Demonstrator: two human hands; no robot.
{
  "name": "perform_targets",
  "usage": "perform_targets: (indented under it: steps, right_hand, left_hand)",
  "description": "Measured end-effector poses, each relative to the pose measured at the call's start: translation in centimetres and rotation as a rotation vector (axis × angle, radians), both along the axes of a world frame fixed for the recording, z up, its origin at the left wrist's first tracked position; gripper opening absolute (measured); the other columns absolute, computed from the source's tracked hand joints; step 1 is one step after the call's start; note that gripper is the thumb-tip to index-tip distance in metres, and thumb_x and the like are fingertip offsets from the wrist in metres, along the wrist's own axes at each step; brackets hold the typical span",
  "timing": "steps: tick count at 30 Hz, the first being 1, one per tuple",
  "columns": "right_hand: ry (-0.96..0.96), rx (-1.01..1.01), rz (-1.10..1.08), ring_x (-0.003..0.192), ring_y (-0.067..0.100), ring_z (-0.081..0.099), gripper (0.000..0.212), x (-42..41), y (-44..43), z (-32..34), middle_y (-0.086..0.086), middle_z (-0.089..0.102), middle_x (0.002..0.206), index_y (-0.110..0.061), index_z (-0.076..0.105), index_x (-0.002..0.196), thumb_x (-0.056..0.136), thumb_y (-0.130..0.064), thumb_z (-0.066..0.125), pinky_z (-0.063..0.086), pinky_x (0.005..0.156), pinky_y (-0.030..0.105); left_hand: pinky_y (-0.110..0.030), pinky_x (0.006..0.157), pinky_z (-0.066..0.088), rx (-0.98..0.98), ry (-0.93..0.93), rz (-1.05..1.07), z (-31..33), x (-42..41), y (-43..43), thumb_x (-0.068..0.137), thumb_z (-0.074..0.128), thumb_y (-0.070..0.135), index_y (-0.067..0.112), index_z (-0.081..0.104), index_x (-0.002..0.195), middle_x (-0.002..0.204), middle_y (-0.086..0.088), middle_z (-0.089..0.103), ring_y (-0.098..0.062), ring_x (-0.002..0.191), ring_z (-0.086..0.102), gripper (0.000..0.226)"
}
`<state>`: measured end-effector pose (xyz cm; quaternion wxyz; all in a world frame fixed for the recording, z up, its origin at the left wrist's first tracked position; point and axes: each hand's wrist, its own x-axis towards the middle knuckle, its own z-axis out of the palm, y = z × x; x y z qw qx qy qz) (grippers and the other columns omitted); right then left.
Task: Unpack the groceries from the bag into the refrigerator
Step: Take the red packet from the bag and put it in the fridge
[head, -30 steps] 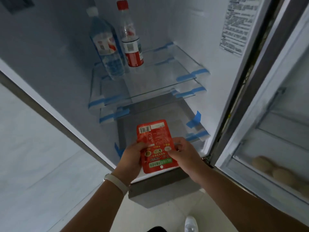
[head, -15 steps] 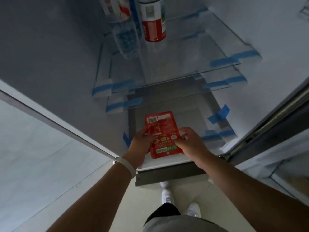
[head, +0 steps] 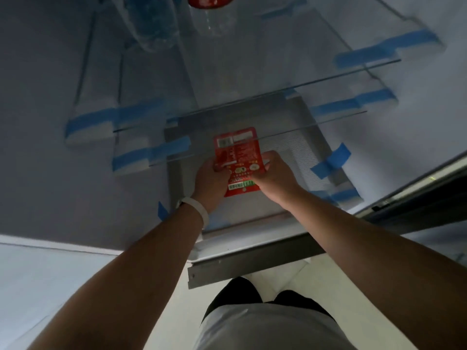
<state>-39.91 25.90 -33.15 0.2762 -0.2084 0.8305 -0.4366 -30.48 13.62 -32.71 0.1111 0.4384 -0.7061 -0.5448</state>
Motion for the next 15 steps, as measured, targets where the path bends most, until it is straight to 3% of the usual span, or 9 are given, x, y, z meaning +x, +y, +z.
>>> perform_targets:
  steps: [2,4,7,9,12,15]
  right_hand:
    - [0.087,0.045,-0.02,0.081,0.015,0.068,0.039,-0.8,-1.1,0.1,-0.006,0.069,0.091,-0.018,0.057,0.109,0.079,-0.042,0.067,0.054,0.069,0.031]
    - [0.133,0.064,-0.003,0.081,0.016,0.062,0.04,-1.6,-2.0,0.2,-0.006,0.062,0.094,-0.015,0.052,0.116,0.084,-0.034,0.068,0.05,0.068,0.031]
    - [0.169,0.083,0.03,0.082,0.015,0.06,0.043,-2.9,-3.2,-0.2,-0.006,0.057,0.092,-0.013,0.05,0.12,0.086,-0.03,0.069,0.042,0.067,0.026]
    - [0.191,0.093,0.049,0.082,0.017,0.064,0.039,-3.3,-3.8,-0.4,-0.005,0.06,0.09,-0.013,0.051,0.116,0.085,-0.028,0.069,0.044,0.066,0.027]
    - [0.262,0.098,0.084,0.082,0.019,0.064,0.02,-3.6,-4.3,-0.6,-0.001,0.062,0.092,-0.015,0.058,0.105,0.087,-0.022,0.065,0.05,0.066,0.03]
    - [0.359,0.123,0.104,0.085,0.02,0.064,0.016,-3.7,-4.8,-0.9,0.002,0.062,0.095,-0.01,0.064,0.101,0.088,-0.019,0.062,0.054,0.07,0.035]
  left_hand:
    - [-0.014,0.059,0.046,-0.076,-0.016,-0.029,-0.3,-1.0,-0.5,0.091,0.054,0.0,0.025,0.066,0.093,0.085,0.004,0.068,-0.01,0.081,0.07,0.028]
    - [-0.019,0.064,0.052,-0.102,-0.037,-0.033,-0.7,-2.0,-1.2,0.091,0.055,0.002,0.029,0.064,0.084,0.08,0.005,0.067,-0.01,0.078,0.07,0.029]
    - [-0.037,0.08,0.06,-0.114,-0.095,-0.018,-1.6,-3.0,-2.2,0.089,0.059,0.01,0.018,0.072,0.097,0.091,-0.001,0.072,-0.018,0.082,0.071,0.017]
    - [-0.043,0.081,0.061,-0.157,-0.14,-0.009,-2.6,-3.5,-2.9,0.082,0.061,0.024,0.019,0.072,0.105,0.095,-0.002,0.074,-0.019,0.083,0.072,0.025]
    - [-0.044,0.085,0.059,-0.265,-0.21,-0.032,-3.0,-3.8,-3.4,0.077,0.057,0.035,0.026,0.07,0.105,0.1,0.001,0.071,-0.021,0.087,0.07,0.032]
    - [-0.04,0.089,0.054,-0.376,-0.267,-0.104,-2.0,-4.2,-3.2,0.09,0.058,0.029,0.019,0.067,0.11,0.109,-0.002,0.062,-0.023,0.096,0.064,0.024]
